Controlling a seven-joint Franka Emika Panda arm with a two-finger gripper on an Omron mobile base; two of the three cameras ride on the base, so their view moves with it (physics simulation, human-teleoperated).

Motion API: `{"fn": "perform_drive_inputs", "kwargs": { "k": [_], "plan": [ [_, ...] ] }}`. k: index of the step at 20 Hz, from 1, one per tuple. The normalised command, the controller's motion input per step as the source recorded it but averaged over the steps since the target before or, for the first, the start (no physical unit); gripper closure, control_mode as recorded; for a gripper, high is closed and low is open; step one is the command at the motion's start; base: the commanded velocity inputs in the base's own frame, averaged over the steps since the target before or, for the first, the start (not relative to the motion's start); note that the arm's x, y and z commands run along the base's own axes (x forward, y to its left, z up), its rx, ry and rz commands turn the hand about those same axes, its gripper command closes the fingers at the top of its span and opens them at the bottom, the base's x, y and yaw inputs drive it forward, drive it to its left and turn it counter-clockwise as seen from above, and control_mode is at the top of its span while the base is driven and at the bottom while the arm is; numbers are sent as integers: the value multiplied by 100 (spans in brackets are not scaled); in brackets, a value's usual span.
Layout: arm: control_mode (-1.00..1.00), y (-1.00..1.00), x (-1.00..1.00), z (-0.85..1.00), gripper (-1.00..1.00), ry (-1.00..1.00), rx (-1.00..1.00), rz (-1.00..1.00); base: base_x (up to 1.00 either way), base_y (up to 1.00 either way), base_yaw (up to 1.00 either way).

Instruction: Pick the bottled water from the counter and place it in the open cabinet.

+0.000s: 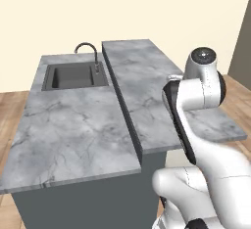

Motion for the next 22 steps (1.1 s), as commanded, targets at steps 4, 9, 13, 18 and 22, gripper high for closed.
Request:
{"fn": "perform_drive_inputs", "kwargs": {
  "k": [4, 9, 13, 18, 22],
  "plan": [
    [-100, 14, -69, 39, 100, -9, -2, -2, 0, 0, 0],
    [-100, 16, -69, 35, 100, -15, 0, 0, 0, 0, 0],
    [-100, 7, -43, 20, 100, -11, 0, 0, 0, 0, 0],
    [-100, 0, 0, 0, 100, 0, 0, 0, 0, 0, 0],
    [-100, 0, 0, 0, 100, 0, 0, 0, 0, 0, 0]
  ]
}}
